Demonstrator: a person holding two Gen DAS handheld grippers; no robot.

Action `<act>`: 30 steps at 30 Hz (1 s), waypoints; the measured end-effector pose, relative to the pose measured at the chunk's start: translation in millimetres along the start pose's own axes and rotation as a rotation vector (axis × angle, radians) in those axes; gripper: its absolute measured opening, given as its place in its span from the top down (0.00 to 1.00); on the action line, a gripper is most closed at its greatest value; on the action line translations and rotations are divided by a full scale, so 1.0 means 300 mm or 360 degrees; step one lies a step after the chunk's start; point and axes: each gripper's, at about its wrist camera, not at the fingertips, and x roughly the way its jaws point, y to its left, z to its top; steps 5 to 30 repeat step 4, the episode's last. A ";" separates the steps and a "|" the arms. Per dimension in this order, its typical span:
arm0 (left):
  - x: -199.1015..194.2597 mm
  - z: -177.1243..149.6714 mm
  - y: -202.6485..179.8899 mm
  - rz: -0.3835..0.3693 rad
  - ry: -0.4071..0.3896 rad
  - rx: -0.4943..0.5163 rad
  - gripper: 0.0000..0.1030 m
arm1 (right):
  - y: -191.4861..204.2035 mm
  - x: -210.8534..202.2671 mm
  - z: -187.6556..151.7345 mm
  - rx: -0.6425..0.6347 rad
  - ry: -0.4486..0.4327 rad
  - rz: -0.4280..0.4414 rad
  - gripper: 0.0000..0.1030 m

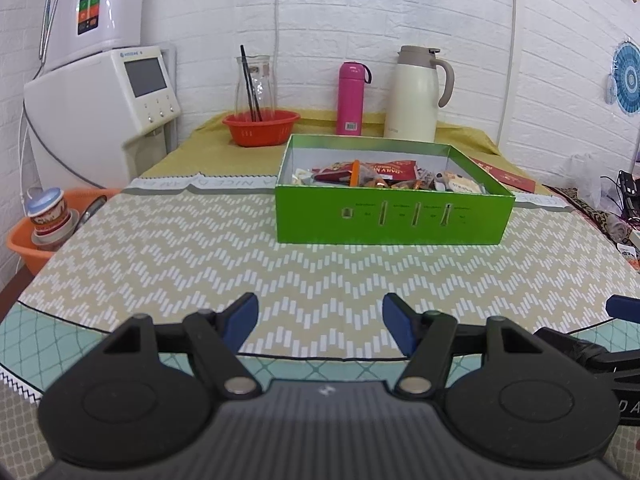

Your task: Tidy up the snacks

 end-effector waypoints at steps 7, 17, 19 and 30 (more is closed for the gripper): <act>-0.006 0.001 -0.005 0.0027 0.0004 0.0015 0.37 | -0.001 0.000 0.001 0.0000 -0.0001 0.0002 0.00; -0.006 0.001 -0.005 0.0027 0.0004 0.0015 0.37 | -0.001 0.000 0.001 0.0000 -0.0001 0.0002 0.00; -0.006 0.001 -0.005 0.0027 0.0004 0.0015 0.37 | -0.001 0.000 0.001 0.0000 -0.0001 0.0002 0.00; -0.006 0.001 -0.005 0.0027 0.0004 0.0015 0.37 | -0.001 0.000 0.001 0.0000 -0.0001 0.0002 0.00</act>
